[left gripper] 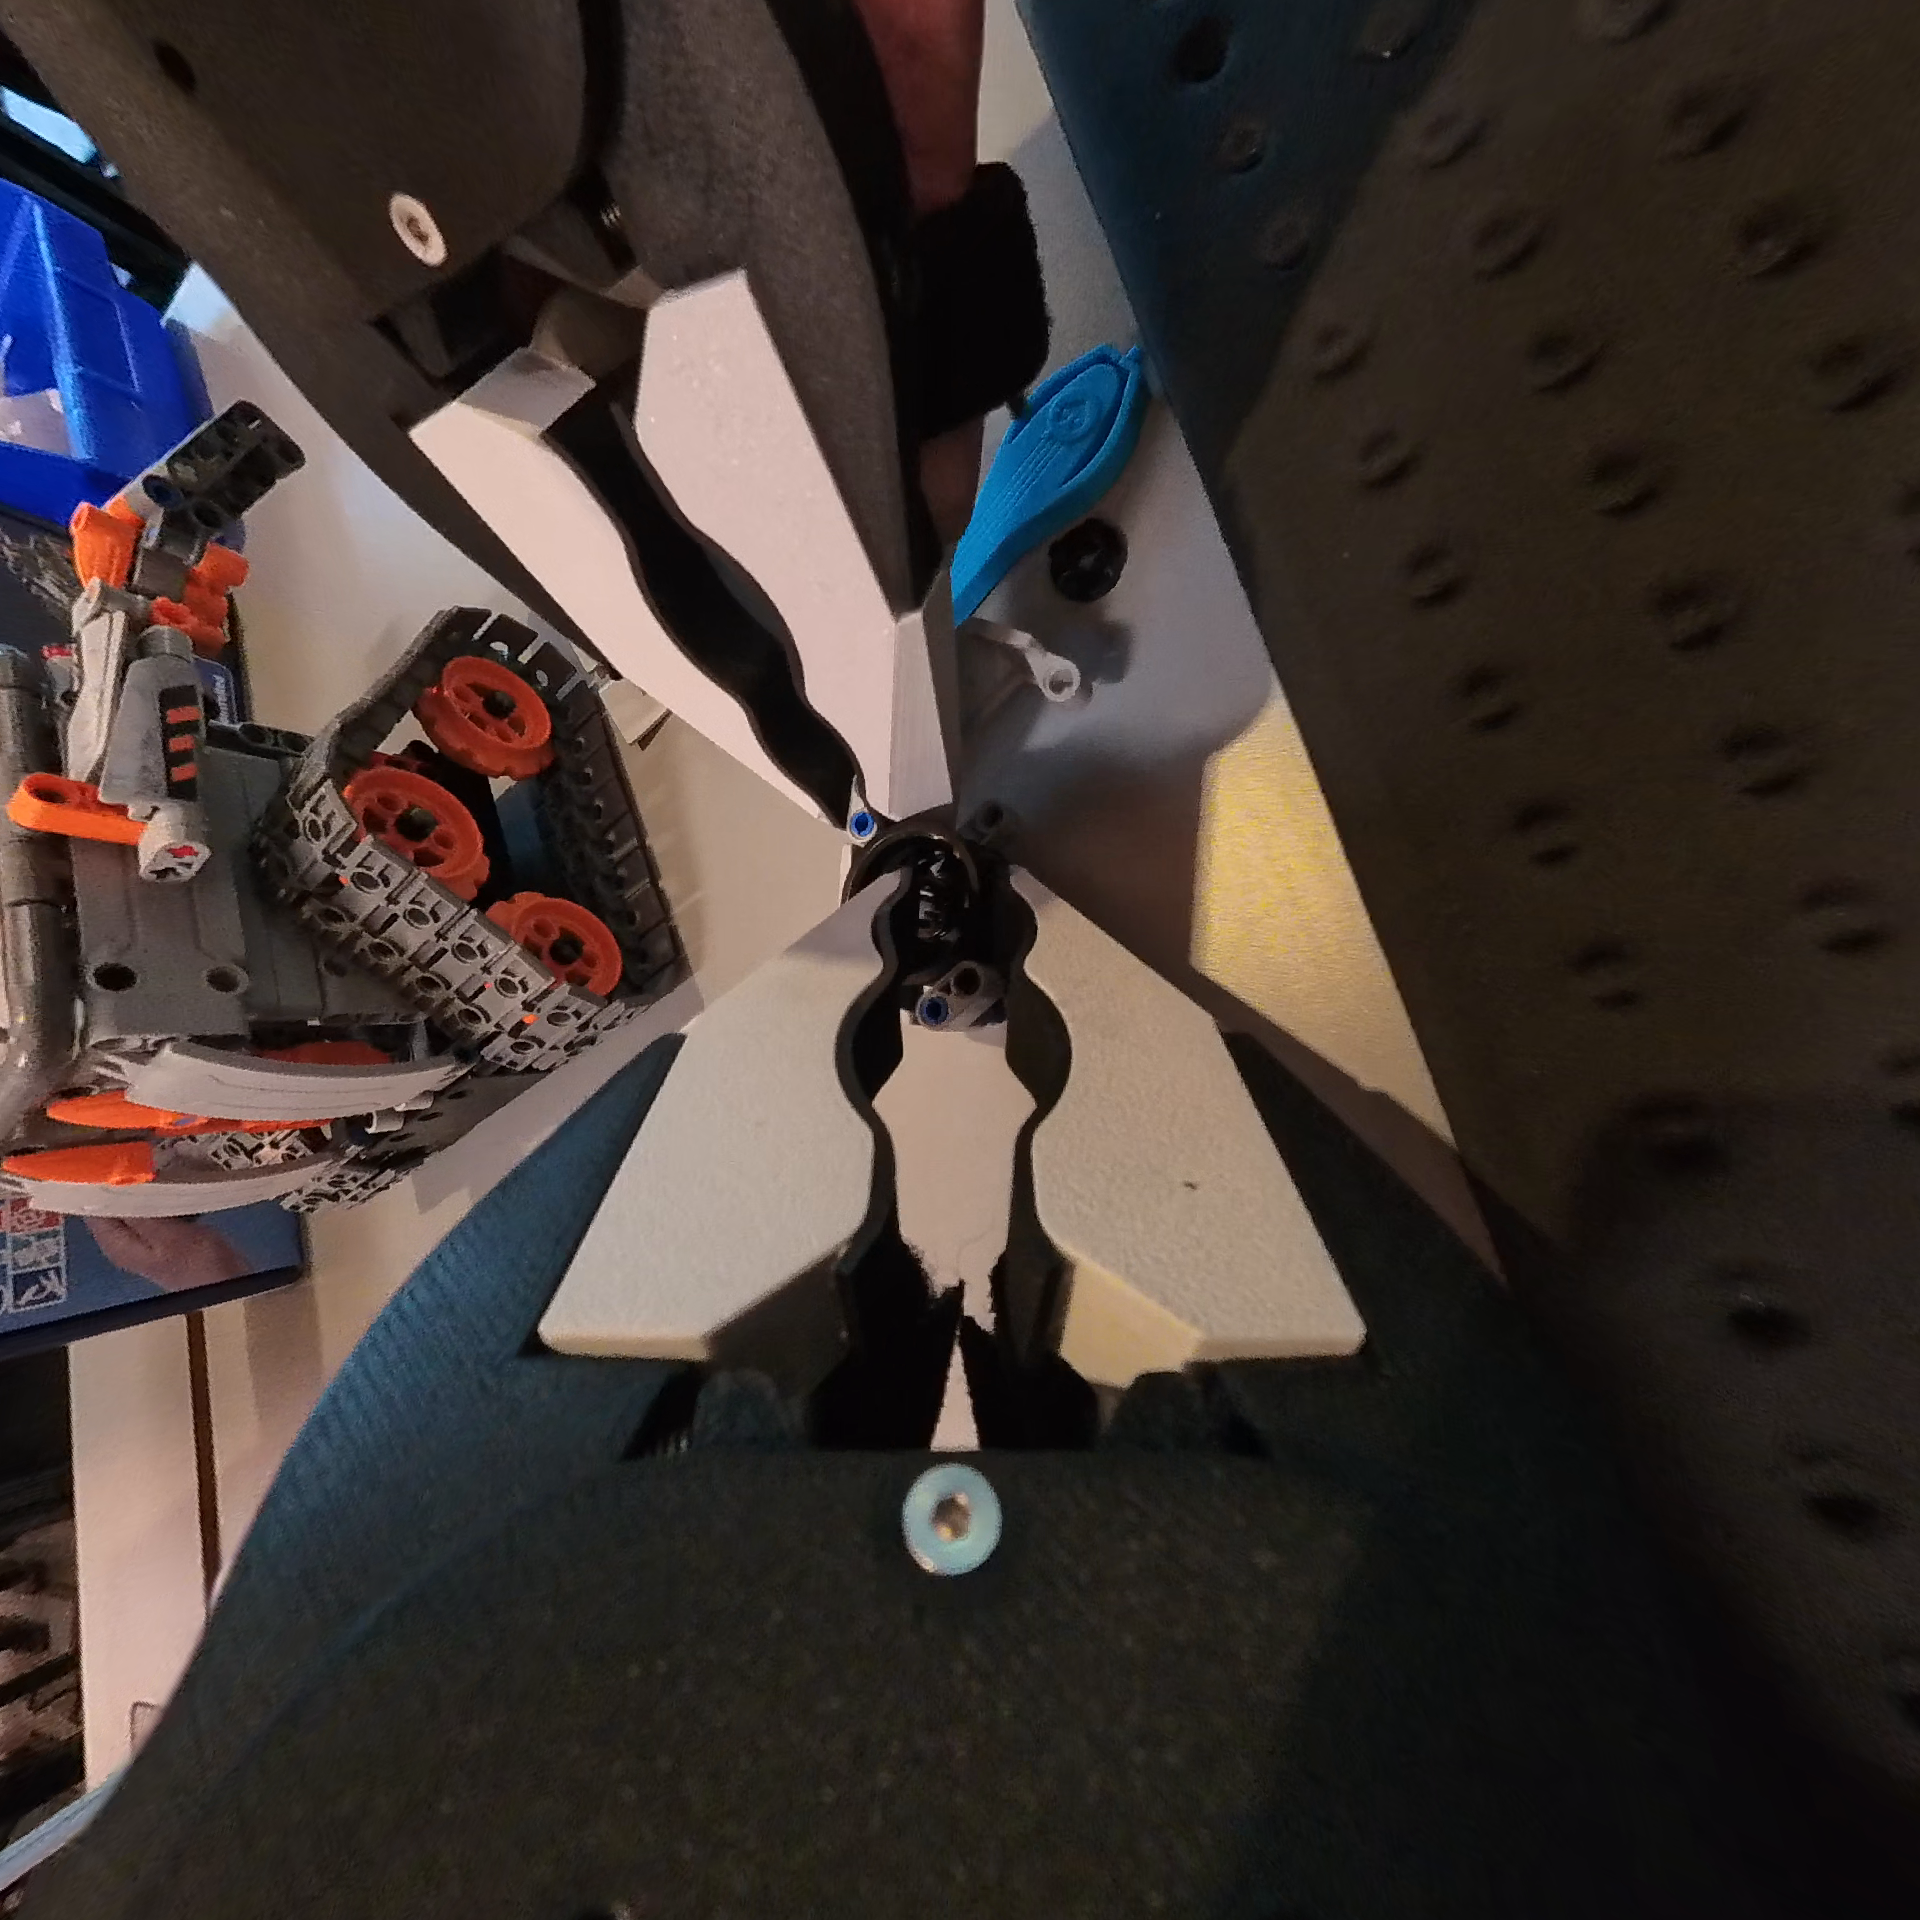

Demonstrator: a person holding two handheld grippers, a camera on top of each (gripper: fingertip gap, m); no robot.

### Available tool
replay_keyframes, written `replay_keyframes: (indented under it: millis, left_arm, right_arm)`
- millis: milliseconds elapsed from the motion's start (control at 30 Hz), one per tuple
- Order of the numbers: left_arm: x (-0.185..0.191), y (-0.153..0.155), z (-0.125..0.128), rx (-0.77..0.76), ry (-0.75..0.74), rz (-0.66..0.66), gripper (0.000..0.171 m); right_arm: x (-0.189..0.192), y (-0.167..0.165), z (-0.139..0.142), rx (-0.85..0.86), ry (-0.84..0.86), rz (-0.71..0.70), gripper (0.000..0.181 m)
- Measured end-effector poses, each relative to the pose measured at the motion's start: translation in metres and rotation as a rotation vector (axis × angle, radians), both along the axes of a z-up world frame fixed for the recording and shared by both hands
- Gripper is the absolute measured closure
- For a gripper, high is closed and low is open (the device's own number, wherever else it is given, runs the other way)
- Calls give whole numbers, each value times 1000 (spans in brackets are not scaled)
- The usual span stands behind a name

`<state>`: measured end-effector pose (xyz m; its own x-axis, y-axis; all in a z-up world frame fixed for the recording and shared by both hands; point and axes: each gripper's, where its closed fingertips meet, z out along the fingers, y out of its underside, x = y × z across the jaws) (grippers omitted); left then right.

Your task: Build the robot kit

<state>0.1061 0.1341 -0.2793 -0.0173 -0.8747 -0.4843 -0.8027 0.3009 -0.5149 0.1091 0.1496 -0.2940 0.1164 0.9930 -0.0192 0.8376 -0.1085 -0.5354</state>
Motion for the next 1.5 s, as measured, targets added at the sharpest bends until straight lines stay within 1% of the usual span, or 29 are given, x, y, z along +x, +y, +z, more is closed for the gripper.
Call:
replay_keyframes:
  millis: [167, 300, 367, 600, 800, 1067, 1300, 1400, 1467, 1500]
  left_arm:
    - [1, 0, 0, -12, -7, -5, 160]
    - [2, 2, 1, -17, -5, -3, 161]
    - [2, 2, 1, -29, -11, 2, 161]
    - [2, 3, 1, -46, -16, 12, 161]
    - [3, 4, 0, -42, -16, 26, 161]
    - [3, 5, 0, -30, -16, 30, 161]
    - [4, 5, 0, -29, -28, 26, 161]
    - [4, 4, 0, -28, -33, 24, 161]
    - [4, 4, 0, -22, -34, 23, 161]
    - [4, 4, 0, -23, -35, 24, 161]
  right_arm:
    - [4, -1, 2, -19, -55, 43, 177]
    - [3, 0, 1, -163, -44, 77, 176]
    - [4, -1, 1, -200, -50, 91, 175]
    - [8, -6, 2, -140, -83, 84, 175]
    - [11, -16, 0, -142, -72, 80, 175]
    - [11, -15, -2, -120, -56, 125, 176]
    - [13, -14, -4, -86, -96, 161, 176]
    - [14, -15, -3, -103, -115, 179, 175]
    - [14, -13, -2, -100, -115, 174, 167]
    - [13, -12, 0, -103, -99, 166, 167]
